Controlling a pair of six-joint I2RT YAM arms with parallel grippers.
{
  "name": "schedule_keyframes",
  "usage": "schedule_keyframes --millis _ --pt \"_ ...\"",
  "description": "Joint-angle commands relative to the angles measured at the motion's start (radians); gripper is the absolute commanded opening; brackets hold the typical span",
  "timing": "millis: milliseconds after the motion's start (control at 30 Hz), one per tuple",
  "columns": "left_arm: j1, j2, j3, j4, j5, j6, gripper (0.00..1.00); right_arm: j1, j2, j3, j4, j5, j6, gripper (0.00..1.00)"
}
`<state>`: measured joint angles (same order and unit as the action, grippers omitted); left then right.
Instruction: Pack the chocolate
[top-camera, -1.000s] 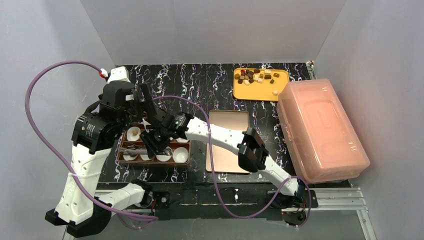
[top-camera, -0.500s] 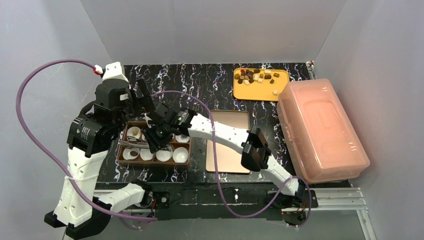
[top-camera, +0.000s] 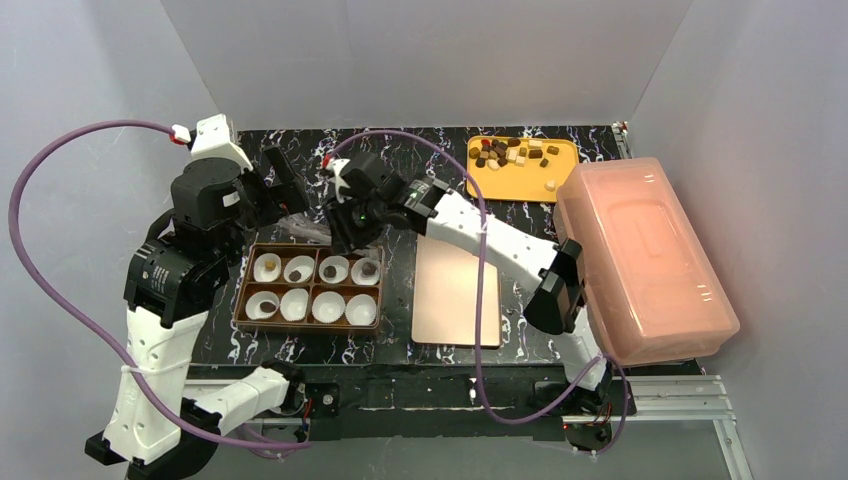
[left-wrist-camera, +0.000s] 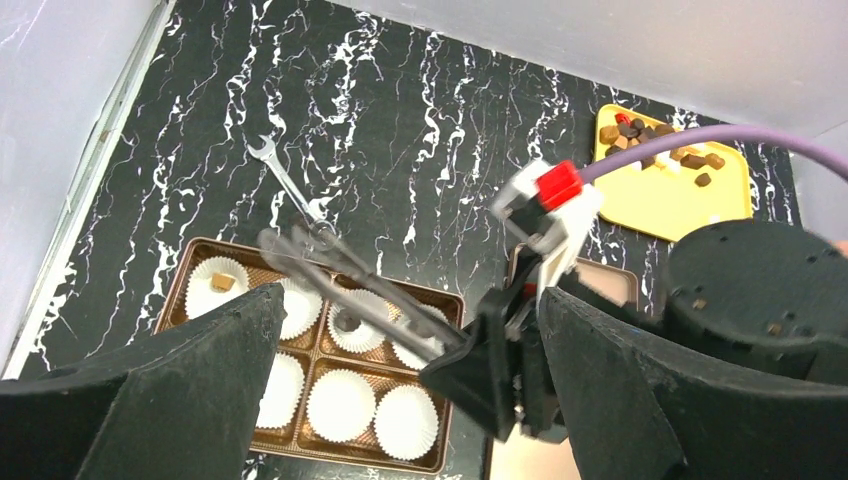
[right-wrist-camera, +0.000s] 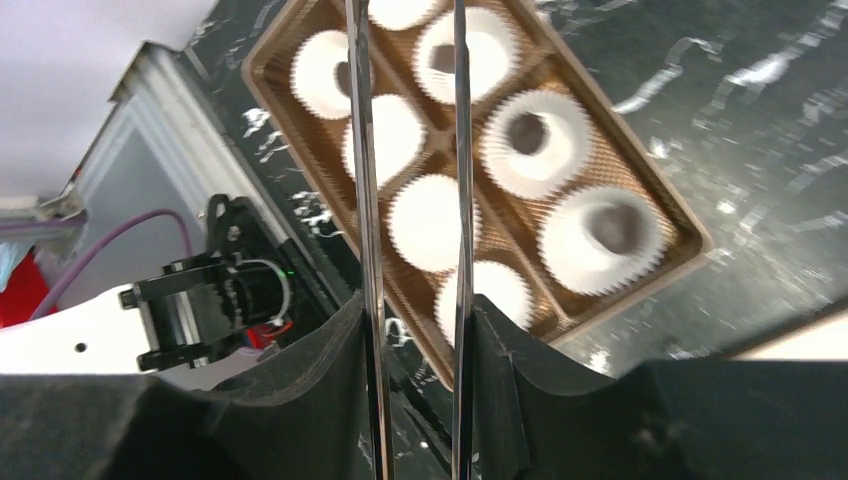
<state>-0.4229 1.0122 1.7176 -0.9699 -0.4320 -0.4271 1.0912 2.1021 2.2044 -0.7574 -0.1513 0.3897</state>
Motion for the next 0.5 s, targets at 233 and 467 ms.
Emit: schedule_keyframes --millis 233,467 --pt "-0.002 0.007 -0.035 0.047 0.018 0.024 1.00 -0.245 -0.234 -0.228 -0.055 0.134 0.043 0.45" --pt "-0.002 0.018 -0.151 0.064 0.048 0.032 1.00 -0.420 -0.267 -0.246 -0.160 0.255 0.055 0.45"
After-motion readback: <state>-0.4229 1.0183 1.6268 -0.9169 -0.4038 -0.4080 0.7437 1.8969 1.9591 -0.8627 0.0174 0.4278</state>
